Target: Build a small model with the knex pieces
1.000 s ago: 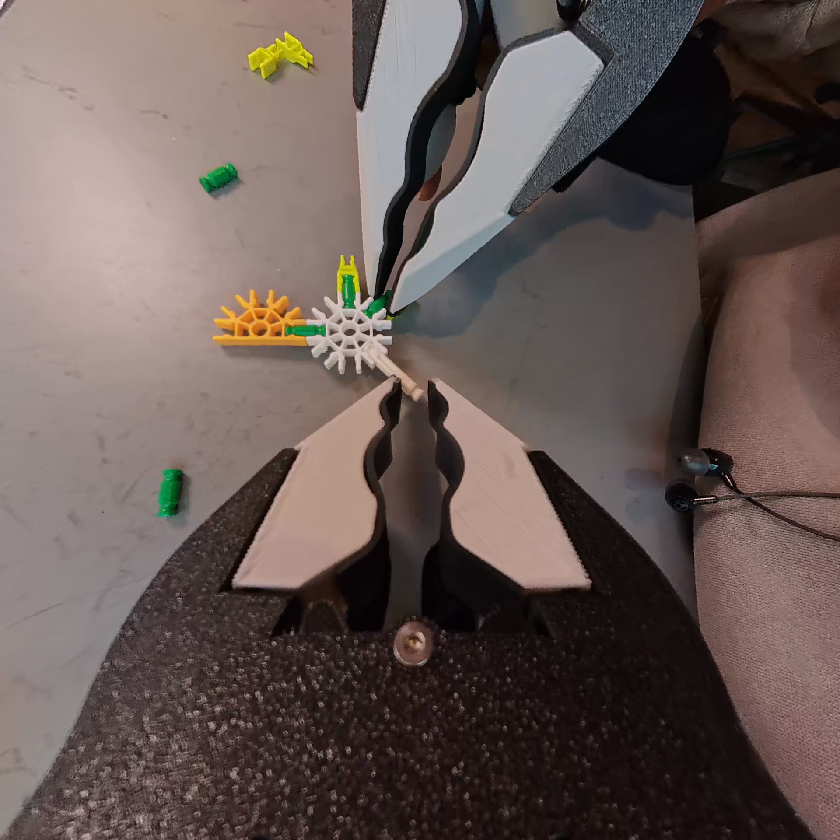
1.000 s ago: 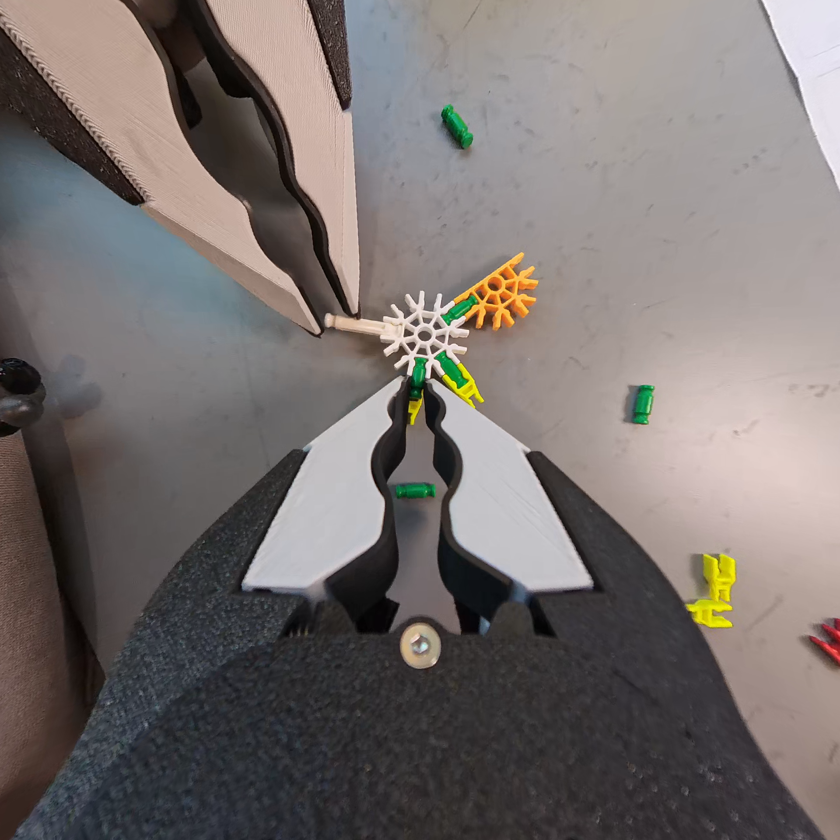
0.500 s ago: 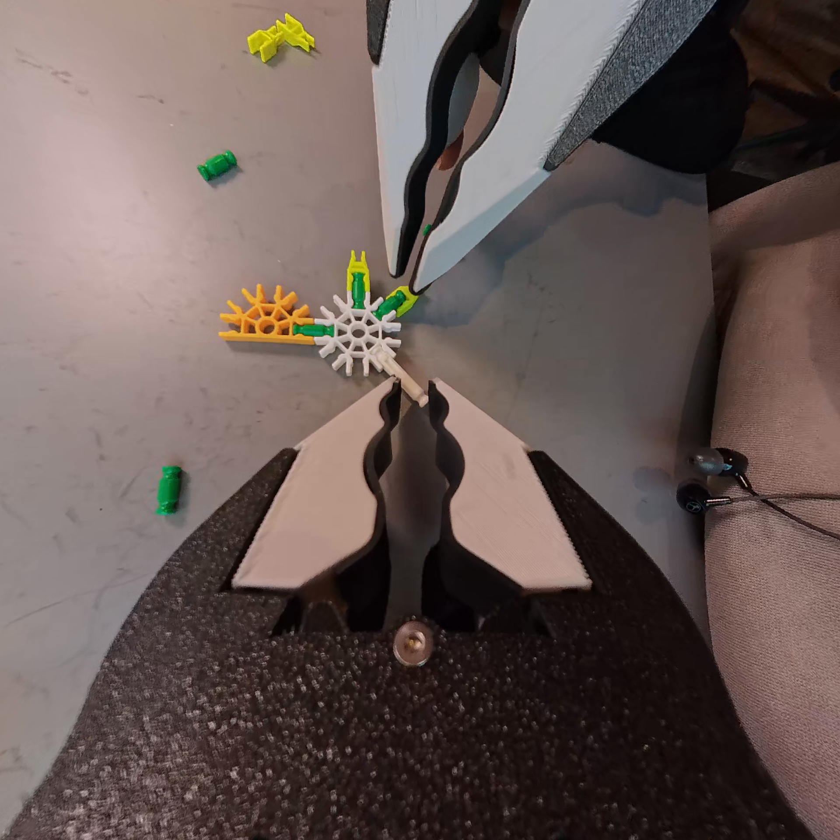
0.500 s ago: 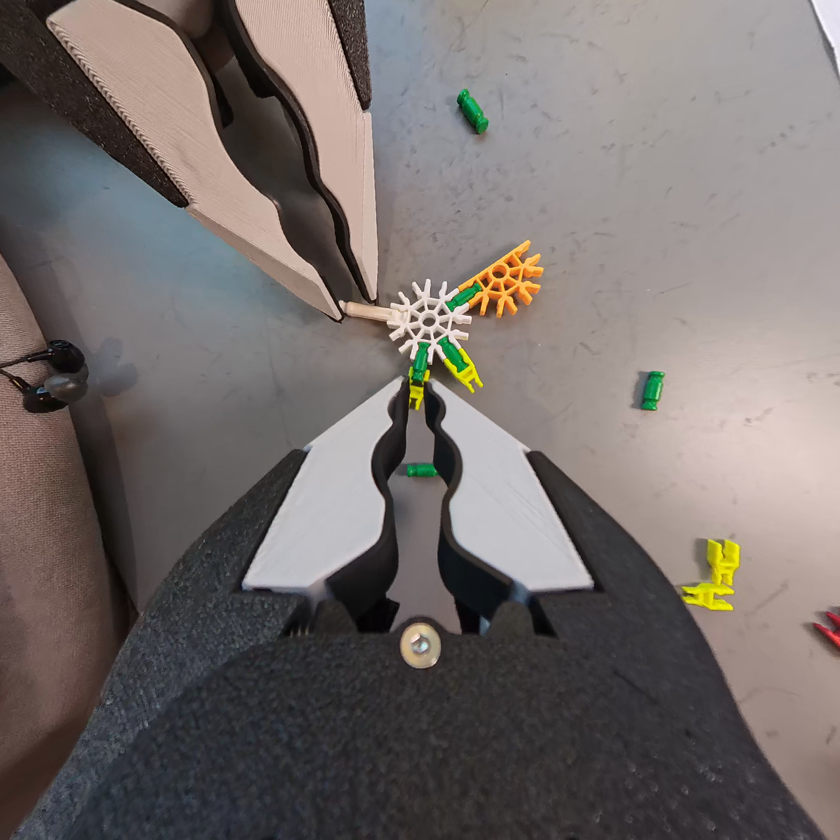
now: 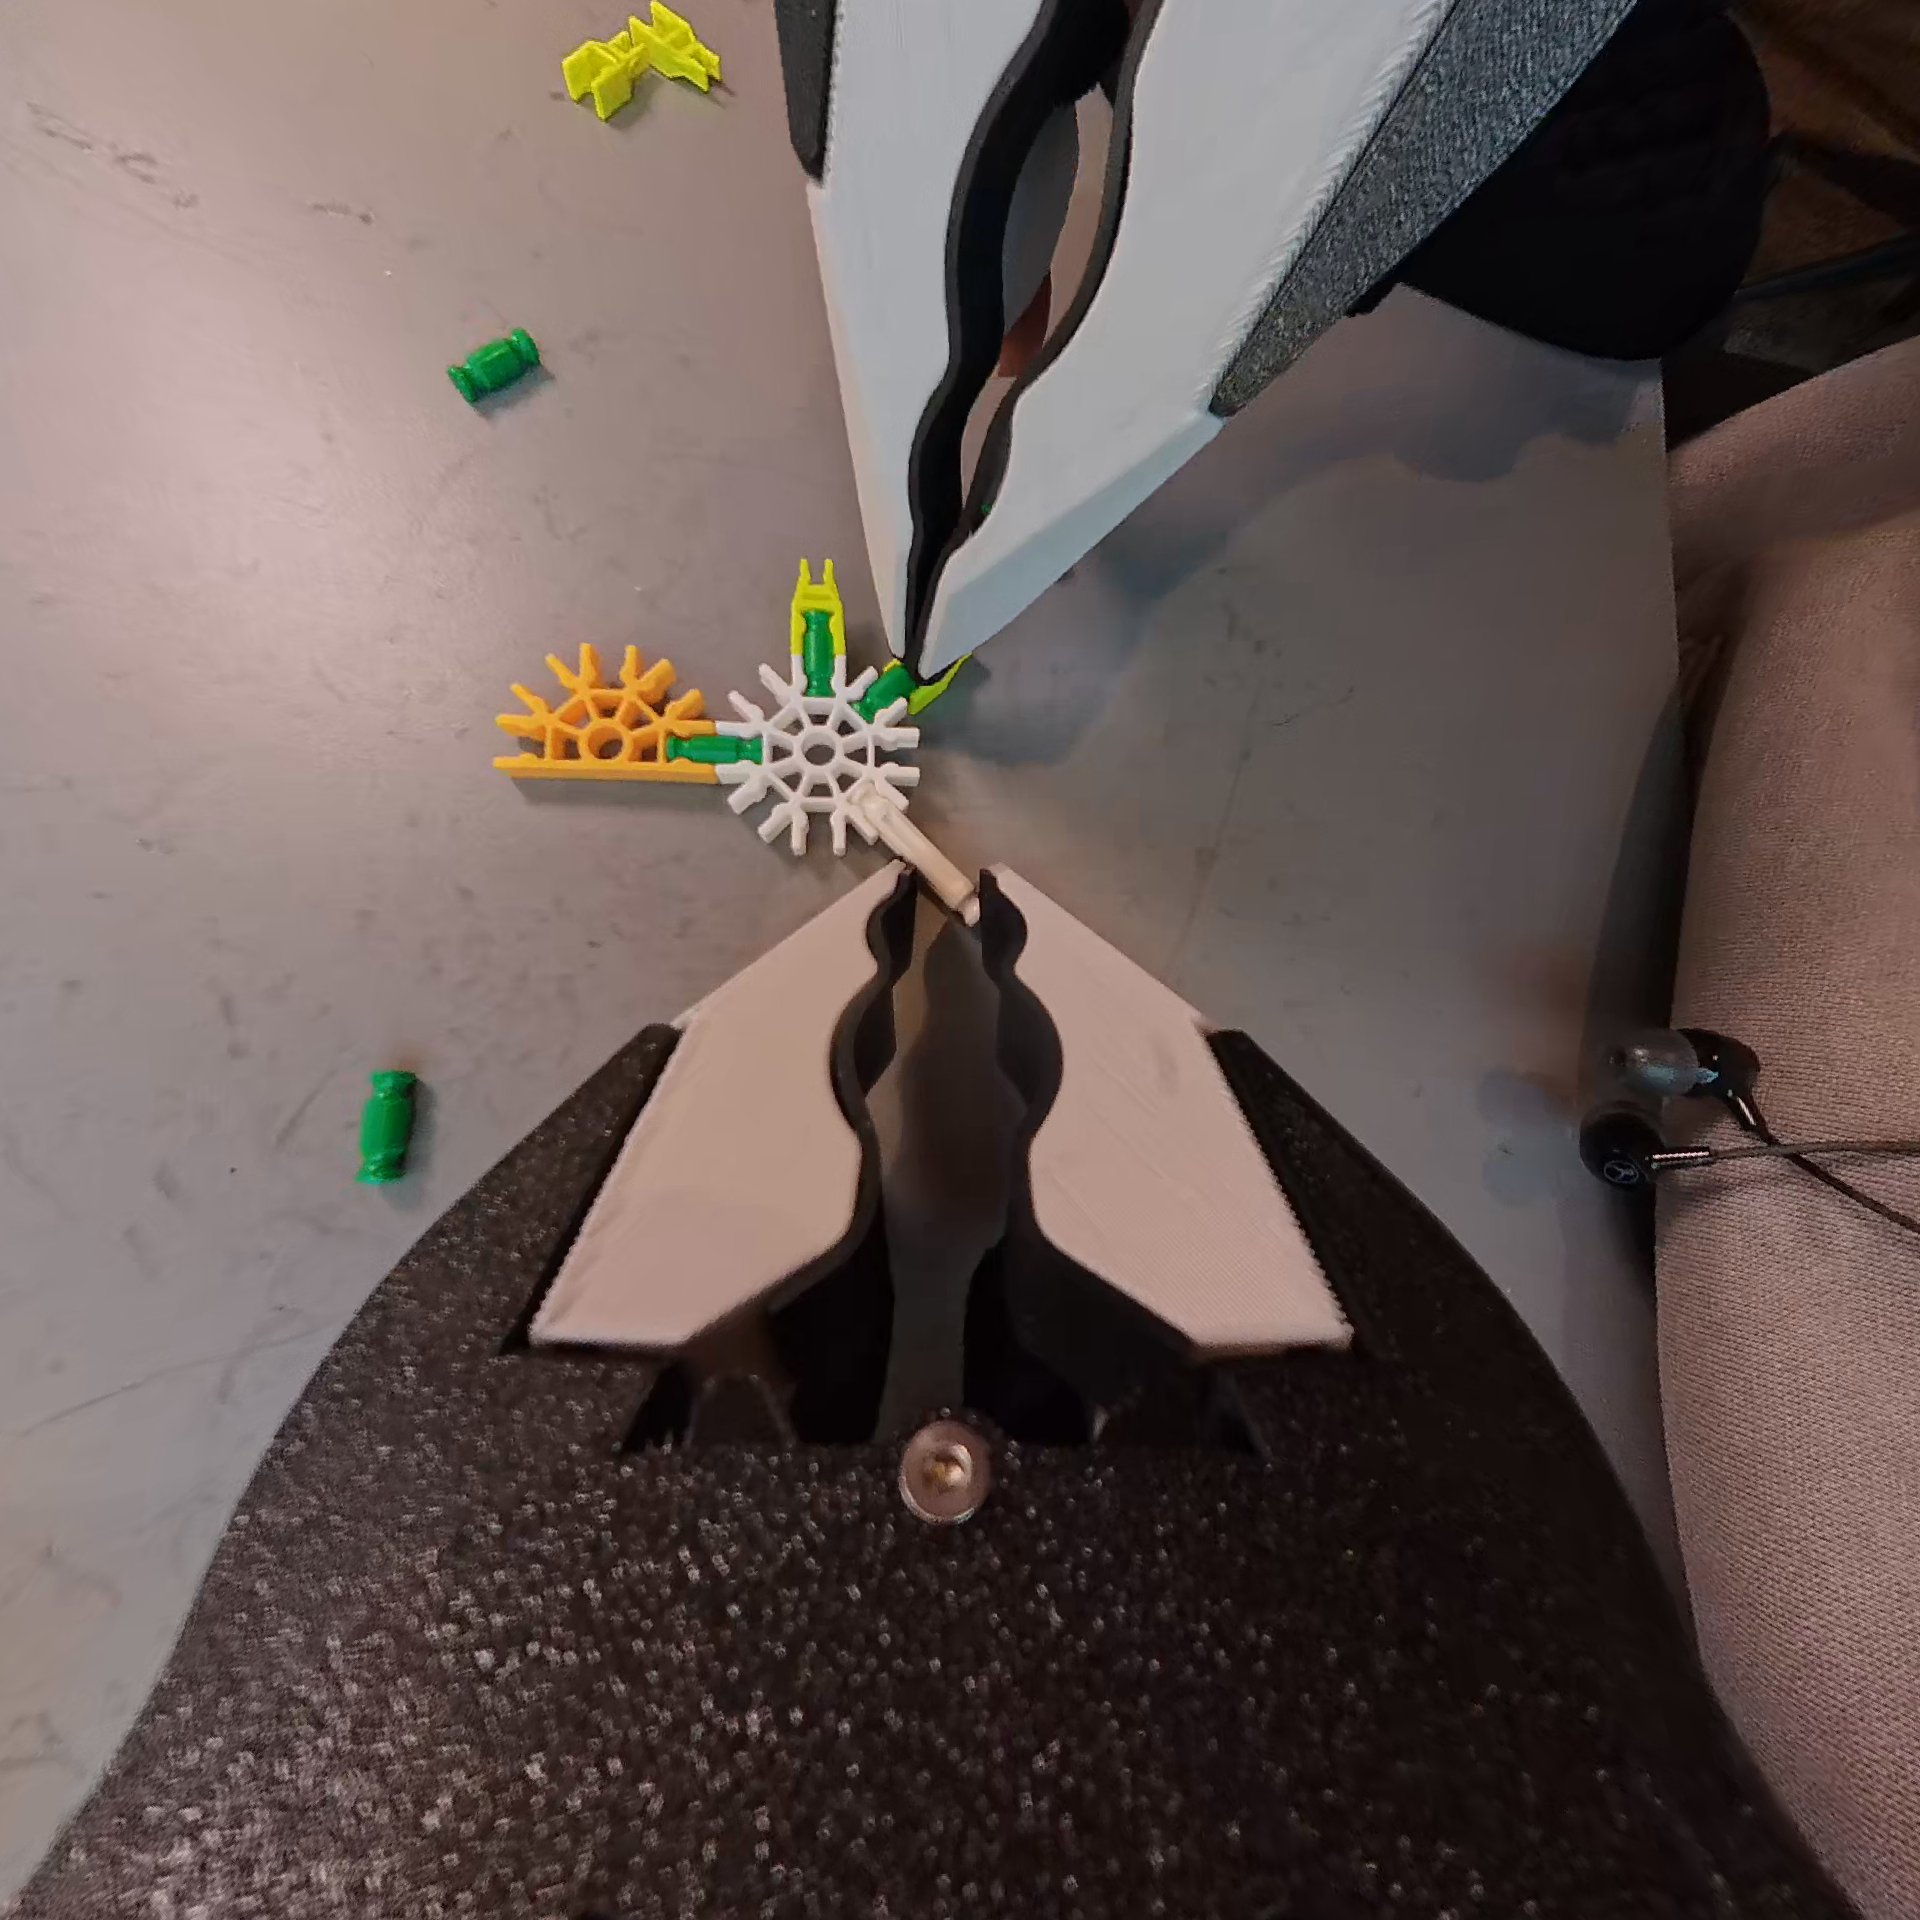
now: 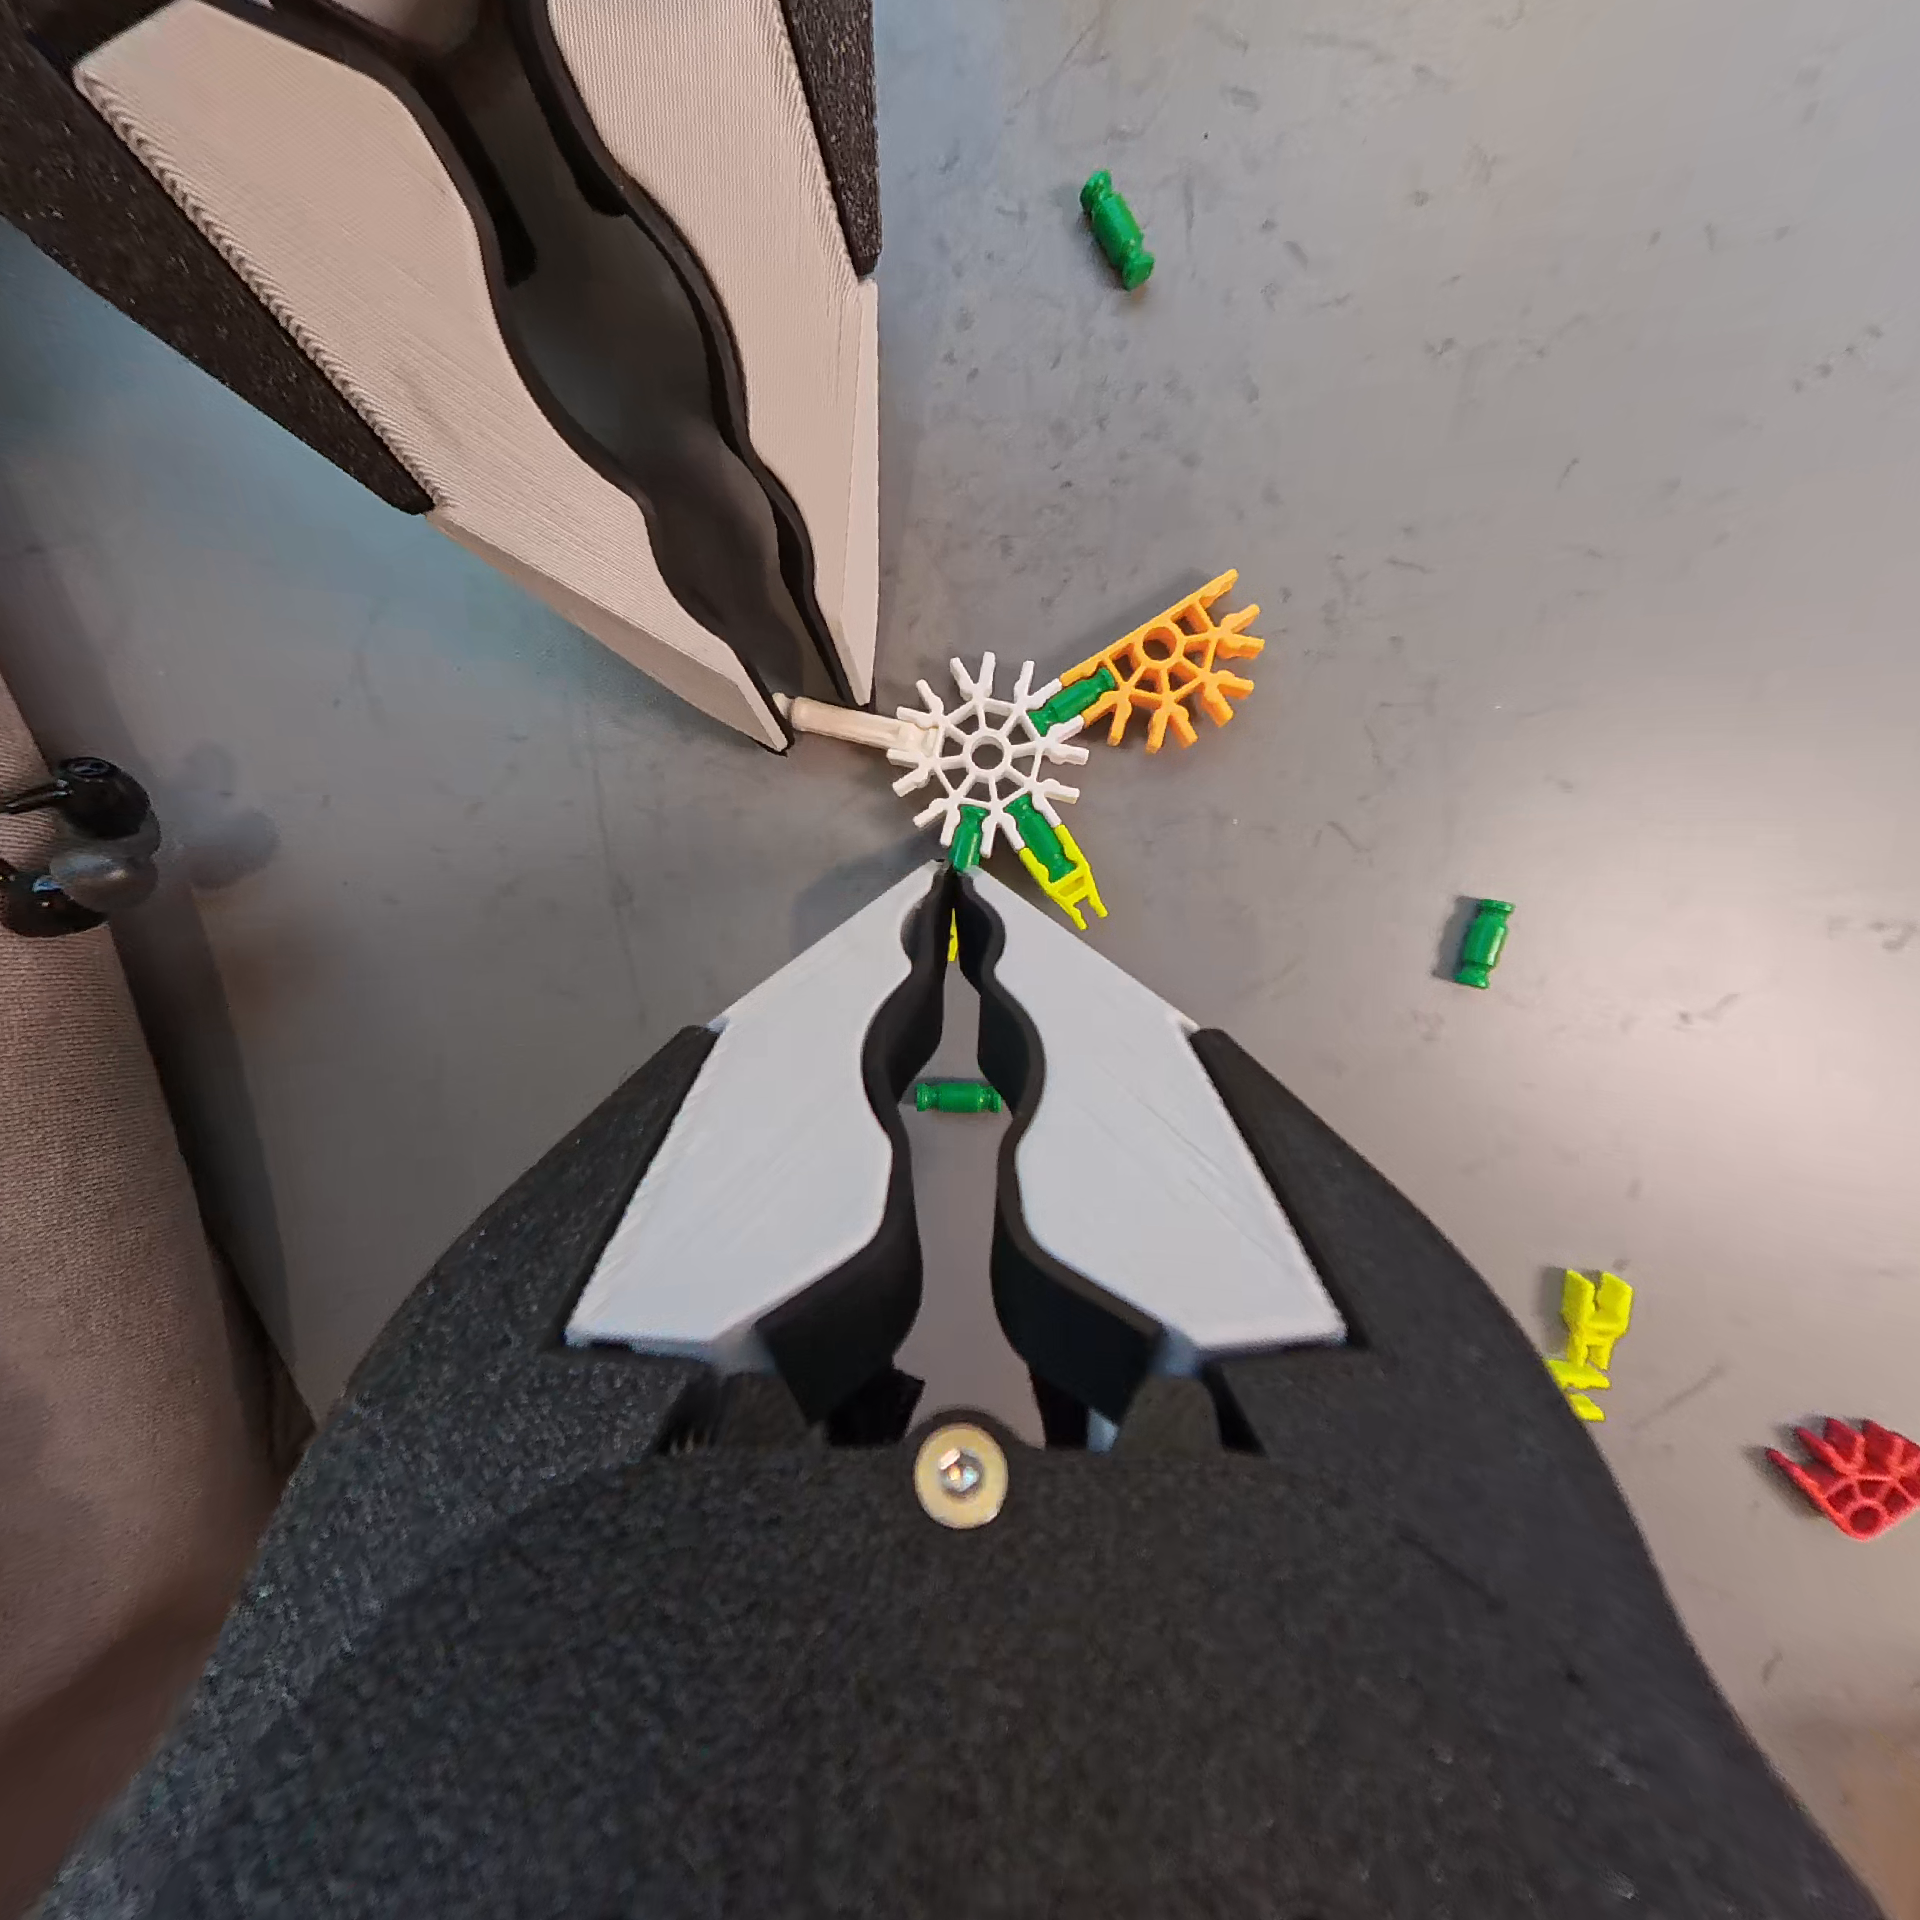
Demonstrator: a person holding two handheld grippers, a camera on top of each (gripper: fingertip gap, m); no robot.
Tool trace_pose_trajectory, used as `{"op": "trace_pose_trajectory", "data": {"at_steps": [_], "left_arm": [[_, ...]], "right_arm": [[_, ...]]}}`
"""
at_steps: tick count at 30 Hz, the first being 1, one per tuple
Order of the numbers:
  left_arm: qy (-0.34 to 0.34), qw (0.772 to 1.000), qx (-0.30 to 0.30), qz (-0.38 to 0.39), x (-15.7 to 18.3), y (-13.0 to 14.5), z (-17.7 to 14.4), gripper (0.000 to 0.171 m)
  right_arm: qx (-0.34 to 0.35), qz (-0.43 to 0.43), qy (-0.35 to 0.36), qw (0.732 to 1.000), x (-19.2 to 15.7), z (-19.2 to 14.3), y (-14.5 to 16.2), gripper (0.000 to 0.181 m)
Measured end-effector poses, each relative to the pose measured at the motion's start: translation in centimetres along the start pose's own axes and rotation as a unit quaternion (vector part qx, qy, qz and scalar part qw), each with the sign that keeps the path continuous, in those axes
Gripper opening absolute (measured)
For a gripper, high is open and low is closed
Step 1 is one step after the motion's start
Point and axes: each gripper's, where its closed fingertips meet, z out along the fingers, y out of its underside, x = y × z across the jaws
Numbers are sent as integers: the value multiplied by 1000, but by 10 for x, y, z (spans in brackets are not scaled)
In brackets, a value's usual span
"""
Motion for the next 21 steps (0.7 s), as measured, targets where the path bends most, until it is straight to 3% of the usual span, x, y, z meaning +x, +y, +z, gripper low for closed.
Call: {"op": "trace_pose_trajectory", "data": {"at_steps": [12,21], "left_arm": [[5,1000,3,-7,0,0,0,12],[2,1000,4,-8,-1,-1,1,12]], "right_arm": [[-50,25,-67,996,-1,2,1,0],[-65,22,-58,996,-1,2,1,0]]}}
